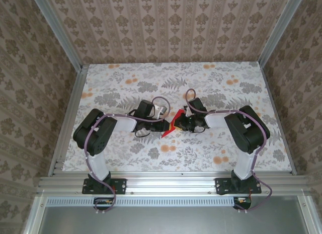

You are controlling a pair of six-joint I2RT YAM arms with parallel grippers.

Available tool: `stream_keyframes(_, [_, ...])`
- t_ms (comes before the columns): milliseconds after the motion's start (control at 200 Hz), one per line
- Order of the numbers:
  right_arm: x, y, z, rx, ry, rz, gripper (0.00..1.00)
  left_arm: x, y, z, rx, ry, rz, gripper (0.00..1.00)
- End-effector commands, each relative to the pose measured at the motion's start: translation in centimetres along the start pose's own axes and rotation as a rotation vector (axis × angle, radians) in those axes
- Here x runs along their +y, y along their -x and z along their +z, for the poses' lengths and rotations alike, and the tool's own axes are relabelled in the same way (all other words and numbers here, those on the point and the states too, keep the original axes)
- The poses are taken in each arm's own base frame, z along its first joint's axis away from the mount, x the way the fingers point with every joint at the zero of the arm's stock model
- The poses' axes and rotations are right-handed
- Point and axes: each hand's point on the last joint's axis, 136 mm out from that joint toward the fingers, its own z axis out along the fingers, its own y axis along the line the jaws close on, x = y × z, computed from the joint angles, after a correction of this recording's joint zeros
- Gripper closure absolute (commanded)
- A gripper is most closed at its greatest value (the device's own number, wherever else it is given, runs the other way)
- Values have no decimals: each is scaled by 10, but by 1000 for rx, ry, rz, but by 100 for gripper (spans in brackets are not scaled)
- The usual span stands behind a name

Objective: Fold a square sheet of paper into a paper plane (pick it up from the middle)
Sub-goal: Fold the wing for the fifth time at the center of the table.

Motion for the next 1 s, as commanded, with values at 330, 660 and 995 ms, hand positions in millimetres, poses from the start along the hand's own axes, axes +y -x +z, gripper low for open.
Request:
stream_keyframes(330, [-44,-17,10,56,-147,71,87,17,-13,7,42,46,-11,92])
stream_keyframes(660, [-62,-19,7,70,-258,93,88,26,-17,8,61,121,-6,92])
stream_keyframes(995, [-83,-22,5,87,-379,124,92,31,-28,4,87,156,-11,93])
